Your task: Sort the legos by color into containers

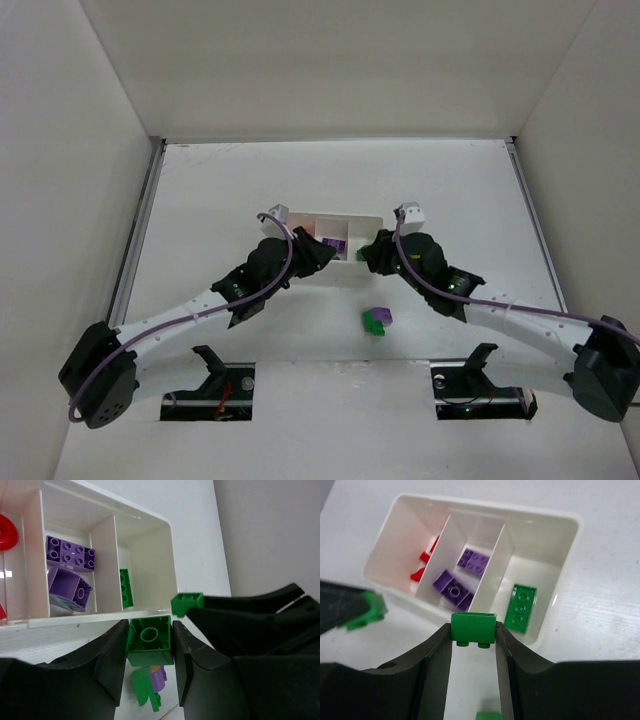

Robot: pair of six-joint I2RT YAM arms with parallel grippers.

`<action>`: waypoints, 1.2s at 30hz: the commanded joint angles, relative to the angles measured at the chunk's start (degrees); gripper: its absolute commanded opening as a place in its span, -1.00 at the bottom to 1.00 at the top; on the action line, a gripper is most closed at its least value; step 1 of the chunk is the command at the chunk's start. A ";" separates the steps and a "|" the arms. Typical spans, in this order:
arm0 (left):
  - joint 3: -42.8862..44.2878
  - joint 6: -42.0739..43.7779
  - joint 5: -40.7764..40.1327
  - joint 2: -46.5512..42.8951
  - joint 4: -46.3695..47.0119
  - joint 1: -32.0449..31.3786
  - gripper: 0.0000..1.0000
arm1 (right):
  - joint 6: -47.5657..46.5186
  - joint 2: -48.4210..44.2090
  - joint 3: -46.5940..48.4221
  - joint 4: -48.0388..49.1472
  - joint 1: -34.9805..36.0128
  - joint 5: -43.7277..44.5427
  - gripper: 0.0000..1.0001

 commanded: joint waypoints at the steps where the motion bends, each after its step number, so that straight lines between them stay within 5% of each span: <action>1: 1.12 1.73 -3.50 -1.40 -0.02 -1.50 -0.75 | -1.80 3.64 4.70 6.81 -2.20 3.04 -0.31; 5: 2.62 2.96 -4.73 0.09 -0.11 -3.09 -0.74 | -1.10 5.59 6.11 8.40 -4.14 3.74 0.27; 9: 4.20 3.93 -5.34 1.85 -0.11 -3.70 -0.74 | -1.36 2.96 5.41 8.49 -4.40 4.53 0.38; 11: 5.43 4.46 -5.35 3.34 0.24 -3.88 -0.74 | -0.92 0.16 3.40 7.96 -4.40 6.02 0.29; 16: 10.08 6.83 -5.61 9.31 0.68 -4.32 -0.73 | 3.46 -9.07 -4.77 4.81 -3.52 9.81 -0.36; 20: 14.21 9.90 -7.98 15.46 0.95 -4.93 -0.72 | 9.18 -16.02 -9.70 -0.91 -2.30 10.77 -0.40; 29: 25.37 14.74 -8.95 29.70 0.24 -4.85 -0.61 | 13.31 -21.22 -11.03 -12.68 2.62 12.89 0.15; 36: 30.39 14.92 -9.21 35.43 -1.95 -4.67 -0.18 | 14.90 -15.60 -6.38 -21.39 10.00 11.57 0.57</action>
